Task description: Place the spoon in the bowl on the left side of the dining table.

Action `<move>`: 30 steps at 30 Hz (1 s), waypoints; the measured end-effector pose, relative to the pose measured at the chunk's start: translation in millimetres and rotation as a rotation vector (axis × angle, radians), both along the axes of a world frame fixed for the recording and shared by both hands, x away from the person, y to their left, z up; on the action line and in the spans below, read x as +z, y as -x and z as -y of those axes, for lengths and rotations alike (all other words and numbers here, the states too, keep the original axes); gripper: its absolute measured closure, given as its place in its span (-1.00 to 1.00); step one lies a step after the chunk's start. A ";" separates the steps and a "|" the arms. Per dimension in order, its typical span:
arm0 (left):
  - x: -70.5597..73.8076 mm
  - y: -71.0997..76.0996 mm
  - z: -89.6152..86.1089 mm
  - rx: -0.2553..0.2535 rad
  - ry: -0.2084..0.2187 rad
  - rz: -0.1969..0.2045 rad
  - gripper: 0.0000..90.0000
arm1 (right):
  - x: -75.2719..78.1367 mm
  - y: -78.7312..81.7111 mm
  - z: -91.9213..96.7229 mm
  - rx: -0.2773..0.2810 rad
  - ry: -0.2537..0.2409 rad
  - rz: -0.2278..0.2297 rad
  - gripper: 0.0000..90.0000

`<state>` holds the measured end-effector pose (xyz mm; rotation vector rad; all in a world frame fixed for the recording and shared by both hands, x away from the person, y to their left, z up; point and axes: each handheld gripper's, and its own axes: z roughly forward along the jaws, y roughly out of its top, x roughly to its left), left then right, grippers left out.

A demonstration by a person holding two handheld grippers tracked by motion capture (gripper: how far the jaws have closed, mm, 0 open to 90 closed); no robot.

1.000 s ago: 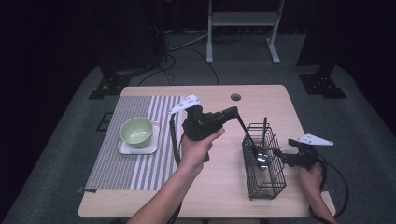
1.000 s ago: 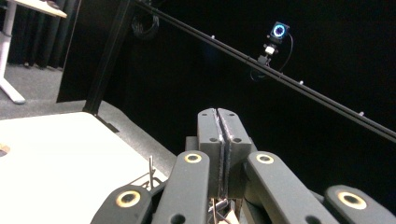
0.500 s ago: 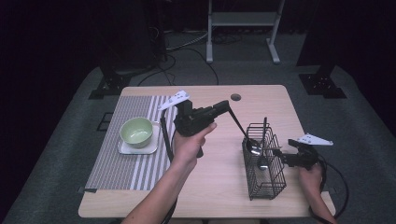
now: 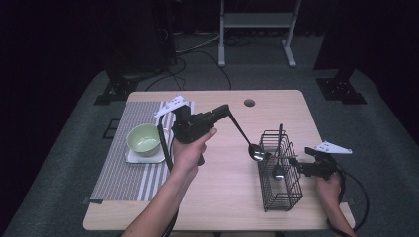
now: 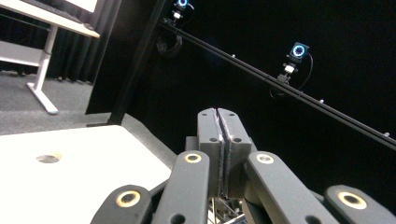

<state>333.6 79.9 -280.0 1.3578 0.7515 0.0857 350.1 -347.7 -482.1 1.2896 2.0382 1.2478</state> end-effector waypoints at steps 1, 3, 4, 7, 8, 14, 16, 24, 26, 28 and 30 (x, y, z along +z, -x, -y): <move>0.5 -0.1 -1.7 0.003 -0.005 0.005 0.98 | 0.0 0.0 0.0 -0.001 0.000 -0.001 -0.72; 1.9 -0.3 -5.9 0.011 -0.004 0.013 0.98 | 0.0 -0.1 -0.1 0.001 0.001 0.001 -0.72; 2.2 -0.3 -6.6 0.014 -0.003 0.013 0.98 | 0.0 0.0 -0.1 0.002 0.001 0.001 -0.72; 2.2 -0.2 -12.4 0.027 -0.002 0.014 0.98 | 0.0 0.1 0.1 0.002 -0.001 0.001 -0.72; 1.7 -0.4 -14.5 0.031 0.001 0.014 0.98 | 0.0 0.0 0.3 0.001 -0.002 0.001 -0.72; -3.5 -2.3 -25.8 0.055 0.011 -0.001 0.98 | 0.0 0.1 0.3 0.000 -0.002 -0.001 -0.72; -4.8 -3.2 -28.6 0.059 0.007 -0.003 0.98 | 0.0 0.1 0.3 -0.001 -0.003 -0.002 -0.72; -8.2 -6.0 -36.0 0.084 -0.001 -0.008 0.98 | 0.0 0.2 0.2 -0.004 -0.001 -0.002 -0.72; -9.7 -6.6 -38.5 0.091 0.000 -0.011 0.98 | 0.0 0.1 0.3 -0.003 -0.001 -0.002 -0.72; -11.5 -7.7 -42.2 0.096 0.004 -0.016 0.98 | 0.0 0.1 0.4 -0.002 -0.001 0.000 -0.72; -12.5 -8.4 -45.0 0.102 0.002 -0.019 0.98 | 0.0 0.2 0.1 -0.002 0.000 -0.002 -0.72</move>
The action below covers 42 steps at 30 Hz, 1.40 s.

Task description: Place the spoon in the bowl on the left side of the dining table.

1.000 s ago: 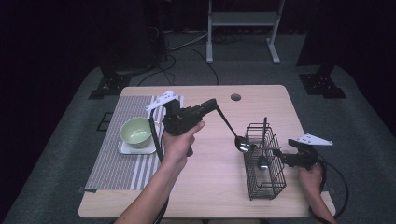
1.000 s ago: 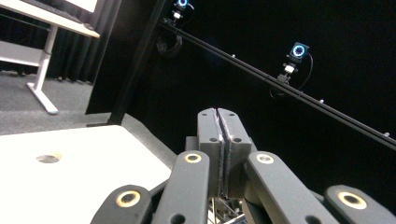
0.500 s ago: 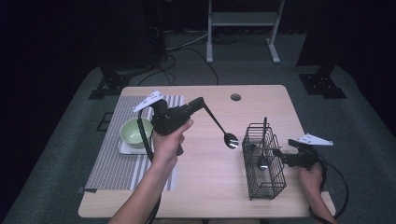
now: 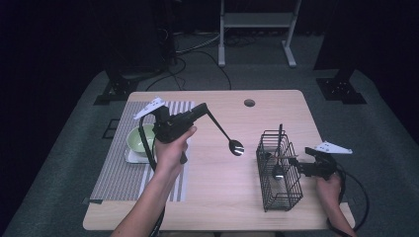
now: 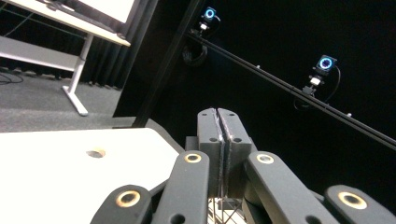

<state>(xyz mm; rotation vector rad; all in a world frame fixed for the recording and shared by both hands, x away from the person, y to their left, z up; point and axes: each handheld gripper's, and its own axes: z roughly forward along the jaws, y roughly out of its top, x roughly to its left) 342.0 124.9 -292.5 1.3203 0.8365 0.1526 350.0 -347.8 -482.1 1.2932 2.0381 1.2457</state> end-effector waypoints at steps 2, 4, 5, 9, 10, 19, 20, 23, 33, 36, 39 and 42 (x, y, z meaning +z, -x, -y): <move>-0.9 -0.7 -3.3 0.011 0.002 -0.002 0.98 | 0.0 0.0 0.1 0.000 -0.001 -0.001 -0.72; -2.0 -1.3 -7.3 0.018 0.000 -0.005 0.98 | 0.0 0.0 0.1 0.000 -0.001 -0.002 -0.72; -2.4 -1.6 -9.4 0.024 -0.002 -0.007 0.98 | 0.1 0.0 0.1 -0.001 0.000 -0.002 -0.72; -4.8 -3.0 -18.0 0.049 -0.002 -0.015 0.98 | 0.0 -0.1 -0.2 -0.001 0.003 0.000 -0.72; -5.4 -3.4 -20.1 0.052 0.000 -0.016 0.98 | 0.0 -0.1 -0.2 -0.001 0.003 0.000 -0.72; -6.9 -5.1 -33.8 0.094 -0.029 -0.014 0.98 | -0.1 -0.2 -0.2 0.000 0.002 -0.001 -0.72; -6.8 -5.2 -34.6 0.098 -0.027 -0.015 0.98 | -0.1 -0.2 -0.2 0.000 0.002 -0.001 -0.72; -6.9 -5.9 -39.2 0.112 -0.029 -0.012 0.98 | 0.0 -0.1 -0.1 0.000 0.000 -0.001 -0.72; -10.8 -6.5 -55.9 0.153 -0.037 -0.019 0.98 | 0.0 -0.2 -0.2 -0.002 0.004 -0.001 -0.72; -11.6 -7.1 -60.2 0.160 -0.033 -0.022 0.98 | -0.1 -0.3 -0.4 -0.003 0.005 -0.003 -0.72; -12.3 -7.4 -63.1 0.168 -0.038 -0.023 0.98 | -0.1 -0.3 -0.5 -0.003 0.007 -0.003 -0.72; -13.2 -8.2 -66.3 0.177 -0.041 -0.025 0.98 | -0.1 -0.3 -0.6 -0.004 0.008 -0.003 -0.72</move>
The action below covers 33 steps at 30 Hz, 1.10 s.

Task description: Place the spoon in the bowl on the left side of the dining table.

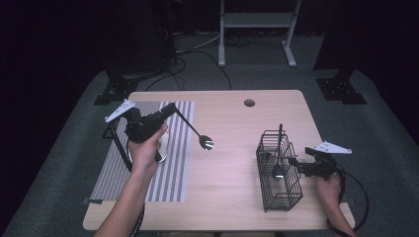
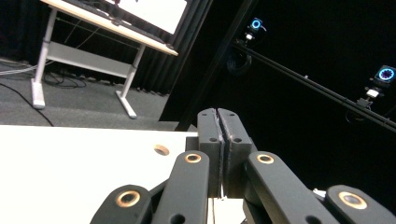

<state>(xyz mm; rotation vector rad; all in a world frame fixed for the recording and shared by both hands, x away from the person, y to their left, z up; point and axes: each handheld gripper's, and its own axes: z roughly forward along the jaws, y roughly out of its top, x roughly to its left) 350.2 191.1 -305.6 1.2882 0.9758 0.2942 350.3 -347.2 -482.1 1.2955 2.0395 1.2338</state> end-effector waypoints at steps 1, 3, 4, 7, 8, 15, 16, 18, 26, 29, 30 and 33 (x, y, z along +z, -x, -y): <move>-0.1 -0.2 -0.6 0.002 0.002 -0.002 0.98 | 0.0 0.0 0.0 -0.001 0.000 0.000 -0.72; -0.6 -0.8 -3.5 0.013 -0.005 -0.001 0.98 | 0.0 -0.1 -0.1 0.000 0.001 -0.001 -0.72; -1.0 -1.1 -4.7 0.018 -0.005 -0.002 0.98 | 0.0 -0.1 -0.1 0.001 0.001 -0.001 -0.72; -3.3 -2.1 -7.8 0.032 -0.007 -0.008 0.98 | 0.0 0.0 -0.1 0.000 0.001 -0.001 -0.72; -4.5 -2.6 -9.3 0.034 -0.008 -0.011 0.98 | 0.0 -0.1 -0.1 0.001 0.001 0.000 -0.72; -9.8 -5.4 -20.0 0.070 -0.005 -0.024 0.98 | 0.0 -0.1 -0.1 0.000 0.001 -0.002 -0.72; -10.2 -5.5 -21.6 0.073 -0.005 -0.027 0.98 | 0.0 -0.2 -0.2 0.001 0.002 -0.002 -0.72; -11.4 -5.5 -24.5 0.085 -0.006 -0.027 0.98 | 0.0 -0.2 -0.2 0.000 0.002 -0.002 -0.72; -16.4 -5.8 -34.9 0.125 -0.006 -0.037 0.98 | 0.0 -0.3 -0.5 0.000 0.005 -0.003 -0.72; -18.0 -6.3 -38.5 0.135 -0.003 -0.043 0.98 | 0.0 -0.3 -0.6 0.000 0.006 -0.003 -0.72; -18.7 -6.5 -39.8 0.140 -0.004 -0.044 0.98 | 0.0 -0.3 -0.5 0.000 0.006 -0.003 -0.72; -19.6 -6.5 -42.5 0.151 -0.004 -0.045 0.98 | 0.0 -0.4 -0.6 0.000 0.006 -0.004 -0.72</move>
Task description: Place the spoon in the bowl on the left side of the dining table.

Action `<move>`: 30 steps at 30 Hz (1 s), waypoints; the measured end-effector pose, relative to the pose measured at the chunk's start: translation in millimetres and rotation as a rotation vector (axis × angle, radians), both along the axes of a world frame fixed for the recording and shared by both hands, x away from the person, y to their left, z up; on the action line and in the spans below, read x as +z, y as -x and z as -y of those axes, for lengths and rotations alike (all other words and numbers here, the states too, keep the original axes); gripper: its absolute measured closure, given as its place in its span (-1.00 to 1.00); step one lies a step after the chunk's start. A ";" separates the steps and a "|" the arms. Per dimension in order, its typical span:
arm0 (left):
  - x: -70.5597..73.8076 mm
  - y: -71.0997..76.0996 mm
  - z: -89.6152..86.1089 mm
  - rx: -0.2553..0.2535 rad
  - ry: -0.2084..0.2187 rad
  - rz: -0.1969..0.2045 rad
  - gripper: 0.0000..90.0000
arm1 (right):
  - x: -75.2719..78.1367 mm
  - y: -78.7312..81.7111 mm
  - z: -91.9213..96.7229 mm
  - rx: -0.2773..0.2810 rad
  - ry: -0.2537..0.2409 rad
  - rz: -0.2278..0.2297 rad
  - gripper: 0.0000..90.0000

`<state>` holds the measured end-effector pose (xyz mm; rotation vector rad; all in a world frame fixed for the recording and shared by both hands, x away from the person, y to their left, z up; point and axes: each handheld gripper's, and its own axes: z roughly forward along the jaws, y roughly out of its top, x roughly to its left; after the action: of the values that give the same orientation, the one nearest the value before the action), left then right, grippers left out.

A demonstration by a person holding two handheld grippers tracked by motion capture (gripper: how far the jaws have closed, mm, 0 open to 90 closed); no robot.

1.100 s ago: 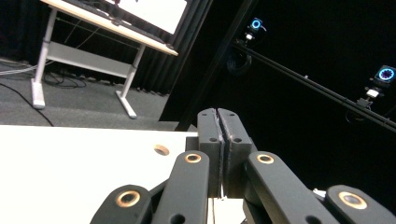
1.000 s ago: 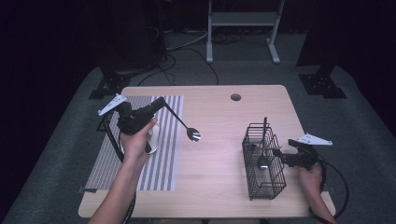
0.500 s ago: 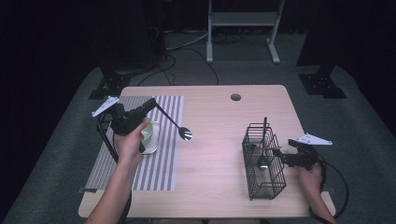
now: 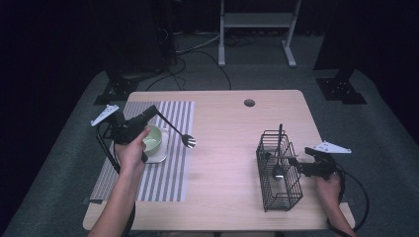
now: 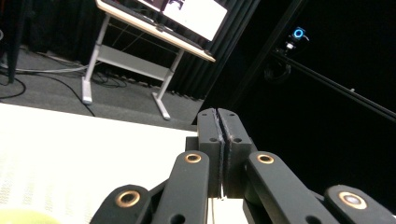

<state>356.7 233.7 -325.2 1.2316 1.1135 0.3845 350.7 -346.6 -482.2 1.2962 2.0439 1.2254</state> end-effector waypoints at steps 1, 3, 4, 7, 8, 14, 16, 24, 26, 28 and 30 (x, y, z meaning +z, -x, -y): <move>0.0 0.1 -1.1 0.003 0.000 -0.001 0.98 | 0.0 0.0 -0.1 0.000 0.001 0.000 -0.72; 0.3 0.1 -2.8 0.011 0.000 -0.001 0.98 | 0.0 0.0 -0.2 0.000 0.002 0.000 -0.72; 0.7 0.2 -4.4 0.014 -0.005 0.000 0.98 | 0.0 0.0 -0.2 0.000 0.002 0.000 -0.72; 1.3 0.4 -7.5 0.024 -0.005 0.001 0.98 | 0.0 -0.1 -0.2 0.000 0.003 -0.001 -0.72; 1.5 0.4 -8.9 0.030 -0.003 0.002 0.98 | -0.1 -0.1 -0.3 0.000 0.003 -0.001 -0.72; 1.1 0.5 -15.8 0.051 -0.001 -0.002 0.98 | -0.1 -0.2 -0.4 -0.001 0.004 -0.002 -0.72; 0.9 0.3 -18.7 0.057 -0.005 -0.002 0.98 | -0.1 -0.2 -0.4 0.000 0.004 -0.002 -0.72; 0.9 -0.2 -25.1 0.074 0.005 -0.001 0.98 | -0.1 -0.4 -0.5 -0.001 0.006 -0.003 -0.72; 0.8 -0.6 -27.2 0.079 0.003 -0.003 0.98 | -0.1 -0.4 -0.6 -0.001 0.007 -0.003 -0.72; 0.7 -0.7 -28.4 0.085 0.007 -0.004 0.98 | -0.1 -0.4 -0.6 -0.002 0.006 -0.003 -0.72; 0.0 -1.1 -30.2 0.091 0.008 -0.006 0.98 | -0.1 -0.4 -0.6 -0.001 0.006 -0.003 -0.72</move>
<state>357.9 263.9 -325.2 1.1782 1.1782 0.4447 351.1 -346.0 -482.3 1.2973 2.0475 1.2159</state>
